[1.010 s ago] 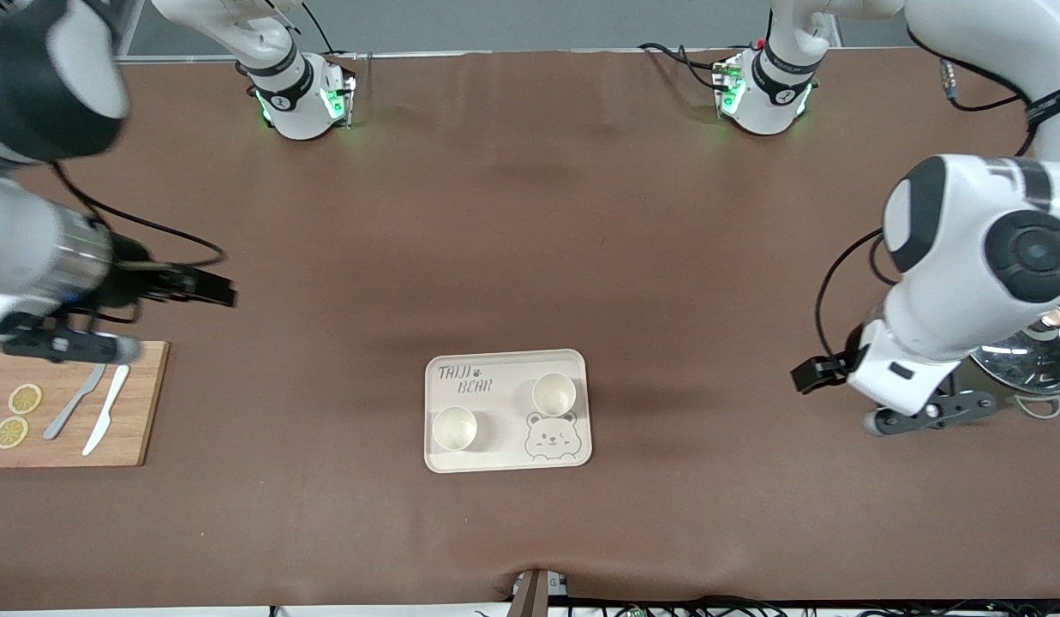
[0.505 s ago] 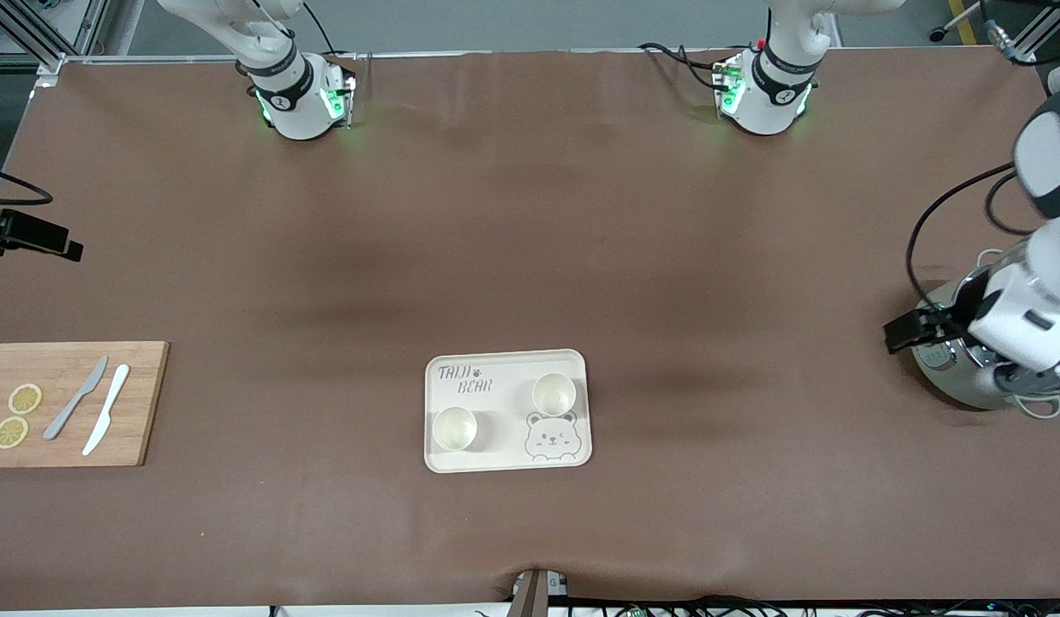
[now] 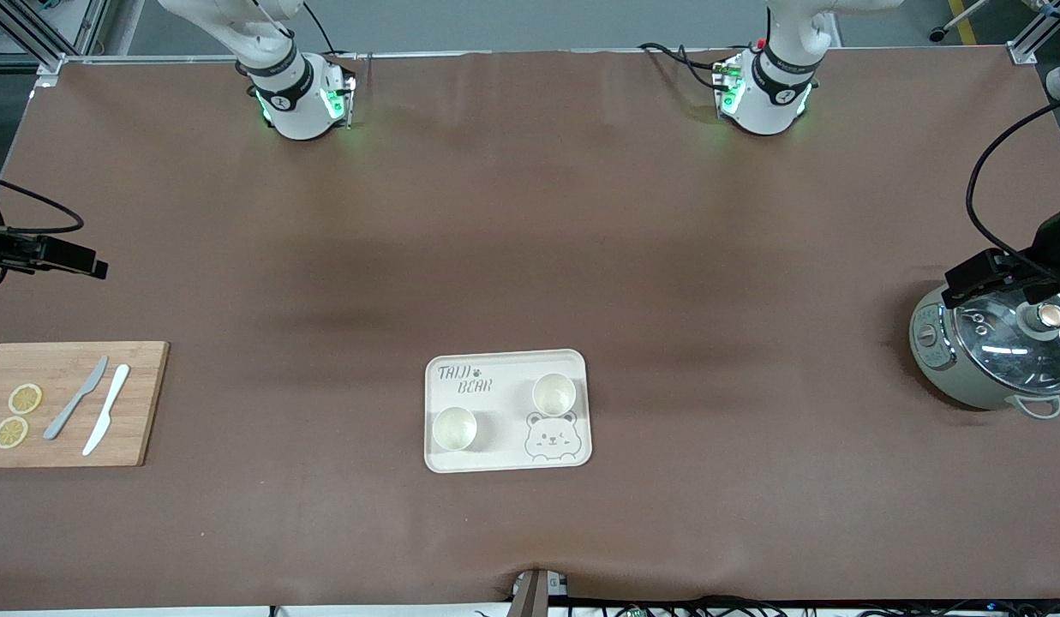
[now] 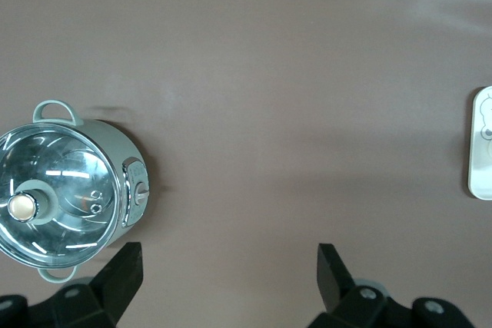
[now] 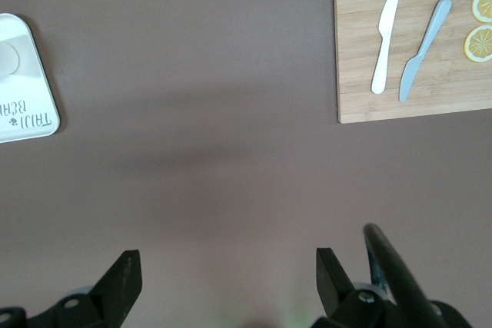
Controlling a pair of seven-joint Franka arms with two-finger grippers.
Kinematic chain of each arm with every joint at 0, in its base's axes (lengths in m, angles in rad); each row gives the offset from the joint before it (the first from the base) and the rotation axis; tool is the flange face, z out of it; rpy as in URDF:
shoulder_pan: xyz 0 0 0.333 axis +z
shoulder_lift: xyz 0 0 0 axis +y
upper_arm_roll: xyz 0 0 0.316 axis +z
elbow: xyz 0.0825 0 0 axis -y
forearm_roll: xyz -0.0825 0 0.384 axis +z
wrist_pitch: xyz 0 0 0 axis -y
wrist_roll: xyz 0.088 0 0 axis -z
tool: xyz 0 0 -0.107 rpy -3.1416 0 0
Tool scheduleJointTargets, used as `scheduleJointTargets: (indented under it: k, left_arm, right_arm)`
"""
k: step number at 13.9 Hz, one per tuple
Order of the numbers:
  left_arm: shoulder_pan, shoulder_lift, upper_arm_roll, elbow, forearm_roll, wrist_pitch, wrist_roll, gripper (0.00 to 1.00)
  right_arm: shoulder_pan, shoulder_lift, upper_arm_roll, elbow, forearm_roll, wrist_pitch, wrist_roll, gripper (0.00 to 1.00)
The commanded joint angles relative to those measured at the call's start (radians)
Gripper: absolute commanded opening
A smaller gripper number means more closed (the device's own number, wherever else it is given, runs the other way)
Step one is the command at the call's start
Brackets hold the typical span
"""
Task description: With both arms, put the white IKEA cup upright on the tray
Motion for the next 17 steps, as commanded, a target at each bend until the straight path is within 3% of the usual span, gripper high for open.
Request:
scheduleJointTargets:
  k: [1,4,11,17]
  left_arm:
    - [0.0,-0.016,-0.003,-0.015,-0.013,-0.018,-0.003,1.0]
    - [0.004,-0.015,-0.003,0.034,-0.015,-0.084,-0.002,1.0]
    - [0.003,-0.019,-0.002,0.033,-0.012,-0.096,-0.003,1.0]
    - [0.003,-0.085,0.001,0.0,-0.004,-0.116,-0.016,1.0]
  right_arm:
    - [-0.01,-0.088,0.016,-0.09,-0.024,0.037,-0.01,1.0]
    - [-0.01,-0.087,0.016,-0.084,-0.023,0.036,-0.01,1.0]
    - [-0.013,-0.084,0.016,-0.081,-0.026,0.039,-0.01,1.0]
    - [-0.01,-0.084,0.016,-0.081,-0.028,0.039,-0.01,1.0]
